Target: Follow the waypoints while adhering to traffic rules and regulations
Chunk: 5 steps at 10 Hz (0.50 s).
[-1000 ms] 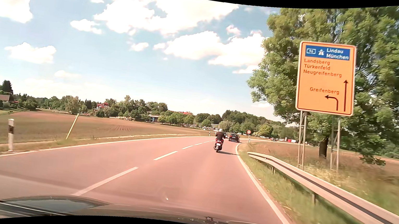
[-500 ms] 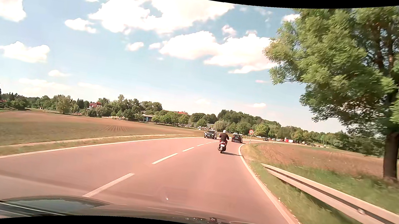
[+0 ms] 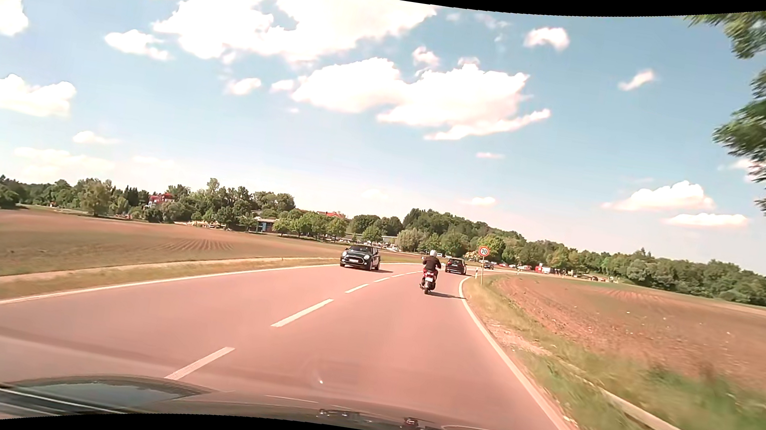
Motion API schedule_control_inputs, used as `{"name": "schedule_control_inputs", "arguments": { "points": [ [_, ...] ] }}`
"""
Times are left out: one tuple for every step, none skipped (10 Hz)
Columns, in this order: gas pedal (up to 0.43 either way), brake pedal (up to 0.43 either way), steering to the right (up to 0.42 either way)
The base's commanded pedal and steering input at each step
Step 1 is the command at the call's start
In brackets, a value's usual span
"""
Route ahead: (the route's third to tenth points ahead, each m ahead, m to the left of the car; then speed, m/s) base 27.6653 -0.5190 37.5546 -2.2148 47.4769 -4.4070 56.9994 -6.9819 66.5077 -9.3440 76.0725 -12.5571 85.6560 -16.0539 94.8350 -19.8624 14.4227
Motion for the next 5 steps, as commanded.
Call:
{"name": "schedule_control_inputs", "arguments": {
  "points": [
    [0.260,0.012,0.025],
    [0.260,0.012,0.025],
    [0.260,0.012,0.026],
    [0.268,0.006,0.028],
    [0.268,0.012,0.030]
  ]
}}
